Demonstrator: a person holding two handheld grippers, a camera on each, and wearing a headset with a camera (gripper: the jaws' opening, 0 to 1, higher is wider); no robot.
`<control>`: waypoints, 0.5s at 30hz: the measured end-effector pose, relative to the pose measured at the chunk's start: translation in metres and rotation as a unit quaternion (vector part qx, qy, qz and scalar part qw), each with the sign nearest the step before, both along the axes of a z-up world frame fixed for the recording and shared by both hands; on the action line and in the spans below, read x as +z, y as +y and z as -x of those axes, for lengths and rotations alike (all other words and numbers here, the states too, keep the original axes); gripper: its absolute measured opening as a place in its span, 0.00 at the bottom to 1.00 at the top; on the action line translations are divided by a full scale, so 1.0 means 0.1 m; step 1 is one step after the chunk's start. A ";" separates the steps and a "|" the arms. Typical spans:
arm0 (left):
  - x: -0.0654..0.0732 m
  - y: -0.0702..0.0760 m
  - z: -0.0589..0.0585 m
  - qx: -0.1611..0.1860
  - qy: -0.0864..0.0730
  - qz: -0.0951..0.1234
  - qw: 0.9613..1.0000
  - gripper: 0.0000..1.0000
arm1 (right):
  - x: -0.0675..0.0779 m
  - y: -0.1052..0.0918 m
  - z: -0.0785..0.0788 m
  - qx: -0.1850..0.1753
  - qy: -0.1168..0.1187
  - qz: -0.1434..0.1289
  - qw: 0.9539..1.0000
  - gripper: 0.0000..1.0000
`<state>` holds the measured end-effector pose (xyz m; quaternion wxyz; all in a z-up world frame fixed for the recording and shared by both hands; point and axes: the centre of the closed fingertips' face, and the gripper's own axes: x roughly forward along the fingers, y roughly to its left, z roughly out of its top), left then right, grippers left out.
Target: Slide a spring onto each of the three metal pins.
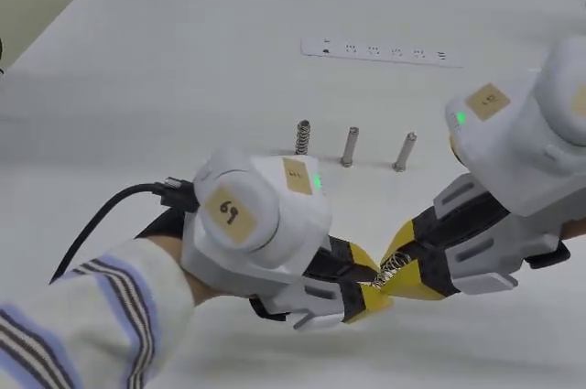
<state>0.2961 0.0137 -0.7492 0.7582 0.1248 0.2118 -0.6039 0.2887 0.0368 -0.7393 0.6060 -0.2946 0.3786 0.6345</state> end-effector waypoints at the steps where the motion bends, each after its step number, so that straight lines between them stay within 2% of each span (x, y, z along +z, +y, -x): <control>1: 0.00 0.00 0.00 0.001 0.000 0.001 1.000 0.03 | 0.00 0.00 -0.01 0.000 -0.001 0.001 1.000 0.08; 6: -0.02 0.04 -0.02 0.005 0.001 -0.001 1.000 0.14 | 0.03 0.01 -0.05 -0.006 -0.006 -0.004 1.000 0.08; 9: -0.05 0.10 -0.02 0.010 0.013 -0.001 1.000 0.15 | 0.04 -0.03 -0.10 -0.008 -0.012 0.001 1.000 0.08; 11: -0.06 0.15 -0.04 0.018 0.014 -0.002 1.000 0.18 | 0.05 -0.05 -0.12 -0.010 -0.015 0.002 1.000 0.08; 13: -0.08 0.22 -0.10 0.039 0.017 -0.007 0.999 0.26 | 0.06 -0.07 -0.14 -0.012 -0.016 0.003 1.000 0.08; 15: -0.07 0.26 -0.15 0.052 0.016 -0.002 0.999 0.36 | 0.05 -0.10 -0.20 -0.017 -0.019 0.005 1.000 0.08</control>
